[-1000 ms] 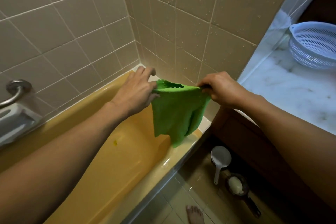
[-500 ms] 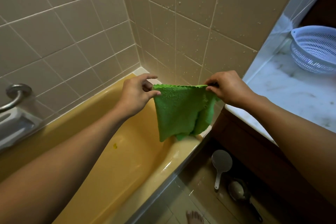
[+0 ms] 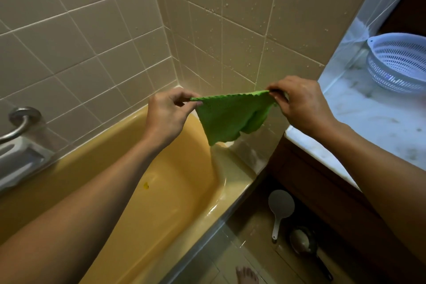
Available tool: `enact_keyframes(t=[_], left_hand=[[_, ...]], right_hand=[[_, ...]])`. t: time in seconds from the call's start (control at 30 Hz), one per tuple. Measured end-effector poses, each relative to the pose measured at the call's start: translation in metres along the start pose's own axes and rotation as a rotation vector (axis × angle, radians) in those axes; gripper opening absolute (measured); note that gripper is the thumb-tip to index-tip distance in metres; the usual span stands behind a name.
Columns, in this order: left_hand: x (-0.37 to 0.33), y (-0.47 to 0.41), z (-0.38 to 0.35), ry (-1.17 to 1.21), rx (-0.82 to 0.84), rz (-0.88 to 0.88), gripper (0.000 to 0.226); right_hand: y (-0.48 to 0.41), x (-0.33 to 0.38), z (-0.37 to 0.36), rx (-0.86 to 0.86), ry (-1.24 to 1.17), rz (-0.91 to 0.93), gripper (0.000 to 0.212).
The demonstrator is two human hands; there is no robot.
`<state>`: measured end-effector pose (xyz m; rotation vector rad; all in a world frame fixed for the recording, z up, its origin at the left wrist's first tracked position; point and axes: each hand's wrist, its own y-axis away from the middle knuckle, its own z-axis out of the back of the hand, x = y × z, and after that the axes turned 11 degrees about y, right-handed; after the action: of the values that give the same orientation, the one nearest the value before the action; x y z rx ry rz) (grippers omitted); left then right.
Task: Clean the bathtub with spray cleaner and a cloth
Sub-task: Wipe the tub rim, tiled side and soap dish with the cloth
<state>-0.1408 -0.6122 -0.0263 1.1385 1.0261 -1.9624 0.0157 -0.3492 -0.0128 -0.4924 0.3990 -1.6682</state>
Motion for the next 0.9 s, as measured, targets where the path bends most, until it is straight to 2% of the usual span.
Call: enact_keyframes(t=[0.17,0.37,0.47,0.7,0.9], left_hand=[[0.04,0.059,-0.008,0.116,0.153,0.161,0.028],[0.105,0.13,-0.03,0.054,0.272,0.36,0.016],[0.126,0.147,-0.041,0.063,0.255,0.436,0.011],[0.172,0.13,-0.071,0.107,0.148,0.582,0.007],[0.252,0.093,-0.102,0.12,0.065,0.699,0.004]], right_hand=[[0.064,0.011,-0.012,0.221,-0.023,0.035,0.014],[0.142,0.019,-0.055,0.468,-0.049,-0.006,0.014],[0.16,0.019,-0.08,0.555,-0.048,-0.055,0.011],[0.155,0.012,-0.146,0.602,-0.056,-0.214,0.018],[0.126,-0.009,-0.228,0.714,-0.044,-0.279,0.026]])
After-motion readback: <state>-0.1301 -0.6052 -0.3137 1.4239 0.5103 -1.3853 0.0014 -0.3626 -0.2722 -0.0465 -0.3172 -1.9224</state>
